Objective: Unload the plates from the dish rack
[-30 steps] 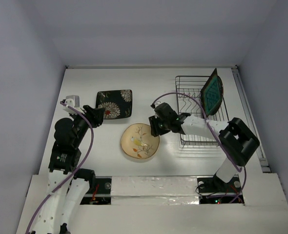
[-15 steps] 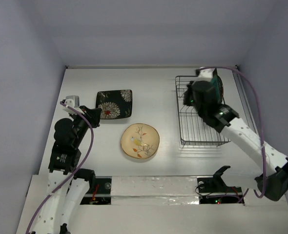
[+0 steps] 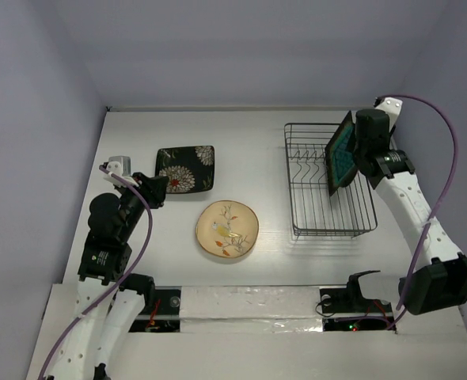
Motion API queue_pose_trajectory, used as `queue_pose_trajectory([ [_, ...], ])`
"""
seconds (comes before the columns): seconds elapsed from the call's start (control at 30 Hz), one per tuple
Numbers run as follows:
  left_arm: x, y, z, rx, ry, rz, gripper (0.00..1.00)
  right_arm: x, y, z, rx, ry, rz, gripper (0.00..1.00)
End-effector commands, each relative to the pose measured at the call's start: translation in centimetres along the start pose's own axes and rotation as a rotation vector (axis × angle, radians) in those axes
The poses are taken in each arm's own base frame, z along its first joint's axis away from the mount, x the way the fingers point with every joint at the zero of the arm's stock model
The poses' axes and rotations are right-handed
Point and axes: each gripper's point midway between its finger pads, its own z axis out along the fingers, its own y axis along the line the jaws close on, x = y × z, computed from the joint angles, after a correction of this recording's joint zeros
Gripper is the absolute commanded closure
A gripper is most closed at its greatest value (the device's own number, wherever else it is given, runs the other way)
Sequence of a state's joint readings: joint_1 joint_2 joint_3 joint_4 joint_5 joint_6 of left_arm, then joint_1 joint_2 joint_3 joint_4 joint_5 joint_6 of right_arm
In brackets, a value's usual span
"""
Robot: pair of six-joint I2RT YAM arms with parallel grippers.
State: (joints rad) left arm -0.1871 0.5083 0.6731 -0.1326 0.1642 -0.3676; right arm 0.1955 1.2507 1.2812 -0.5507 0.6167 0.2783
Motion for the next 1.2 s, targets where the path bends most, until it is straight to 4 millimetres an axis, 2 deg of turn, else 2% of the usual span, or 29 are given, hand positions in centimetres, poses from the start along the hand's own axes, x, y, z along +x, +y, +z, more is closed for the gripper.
queue_pose_trajectory([
  [0.0,-1.6,-1.2,-0.1,0.040,-0.047,0.014,0.85,-0.5,0.7,0.0,-0.049,0.004,-0.009,0.49],
  [0.27,-1.8,-1.2,-0.4,0.039,-0.056,0.016,0.85,2.1,2.2,1.6,-0.080,0.081,-0.049,0.53],
  [0.47,-1.8,-1.2,-0.4,0.036,-0.057,0.016,0.84,2.7,3.1,2.5,-0.095,0.107,-0.068,0.53],
  [0.63,-1.7,-1.1,-0.3,0.033,-0.055,0.016,0.84,3.2,3.8,2.8,-0.128,0.127,-0.081,0.67],
  [0.77,-1.7,-1.1,-0.3,0.034,-0.055,0.014,0.84,4.0,4.3,3.6,-0.130,0.157,-0.103,0.66],
  [0.87,-1.8,-1.1,-0.3,0.035,-0.058,0.016,0.84,4.8,4.7,4.4,-0.119,0.180,-0.115,0.62],
  [1.03,-1.8,-1.1,-0.3,0.033,-0.057,0.014,0.83,3.8,4.4,4.4,-0.104,0.151,-0.118,0.60],
  [1.07,-1.8,-1.1,-0.3,0.033,-0.058,0.014,0.83,3.6,4.3,4.4,-0.100,0.145,-0.120,0.62],
  [1.17,-1.8,-1.1,-0.3,0.034,-0.056,0.014,0.83,2.6,3.9,4.0,-0.088,0.122,-0.121,0.79],
])
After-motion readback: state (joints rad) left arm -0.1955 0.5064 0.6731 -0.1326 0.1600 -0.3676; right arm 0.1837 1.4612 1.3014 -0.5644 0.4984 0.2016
